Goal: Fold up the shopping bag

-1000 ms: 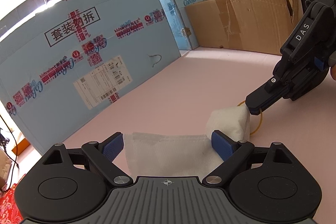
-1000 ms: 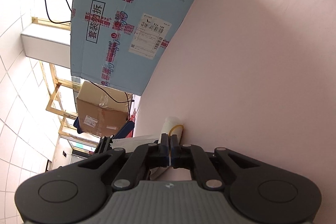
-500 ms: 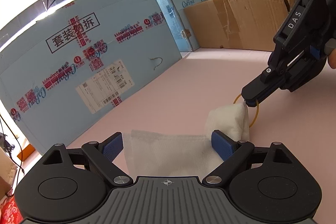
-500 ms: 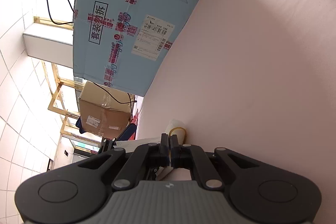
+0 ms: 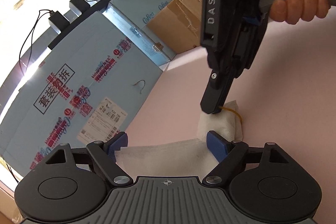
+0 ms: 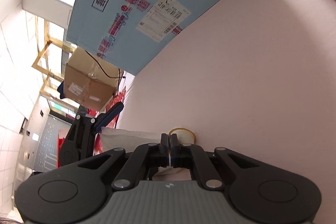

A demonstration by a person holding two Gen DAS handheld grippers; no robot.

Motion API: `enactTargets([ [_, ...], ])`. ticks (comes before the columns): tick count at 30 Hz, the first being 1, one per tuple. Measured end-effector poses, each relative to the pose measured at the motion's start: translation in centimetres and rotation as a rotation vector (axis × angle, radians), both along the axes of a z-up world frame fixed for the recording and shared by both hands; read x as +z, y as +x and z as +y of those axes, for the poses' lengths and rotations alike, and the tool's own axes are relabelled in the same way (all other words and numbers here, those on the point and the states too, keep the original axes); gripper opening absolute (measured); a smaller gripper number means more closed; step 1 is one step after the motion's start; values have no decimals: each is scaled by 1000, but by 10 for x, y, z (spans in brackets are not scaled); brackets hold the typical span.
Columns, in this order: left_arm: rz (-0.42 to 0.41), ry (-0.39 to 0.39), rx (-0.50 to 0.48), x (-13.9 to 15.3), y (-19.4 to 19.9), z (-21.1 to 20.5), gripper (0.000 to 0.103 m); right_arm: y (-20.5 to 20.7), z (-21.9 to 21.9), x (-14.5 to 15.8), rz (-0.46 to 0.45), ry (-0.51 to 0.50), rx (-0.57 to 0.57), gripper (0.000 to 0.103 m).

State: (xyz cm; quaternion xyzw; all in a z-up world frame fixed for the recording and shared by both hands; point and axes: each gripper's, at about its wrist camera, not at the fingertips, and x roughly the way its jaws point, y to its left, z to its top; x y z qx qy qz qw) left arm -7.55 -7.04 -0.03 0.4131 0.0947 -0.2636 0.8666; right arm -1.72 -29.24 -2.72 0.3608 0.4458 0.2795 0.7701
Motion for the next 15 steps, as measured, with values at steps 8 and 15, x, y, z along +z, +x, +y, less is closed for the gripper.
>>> enactTargets([
  [8,-9,-34,-4,-5,2,7,83,47,34,-12,38,-108,151,1],
  [15,-30,-62,-2,-9,-10,3,83,62,94,23,-29,-381,414,7],
])
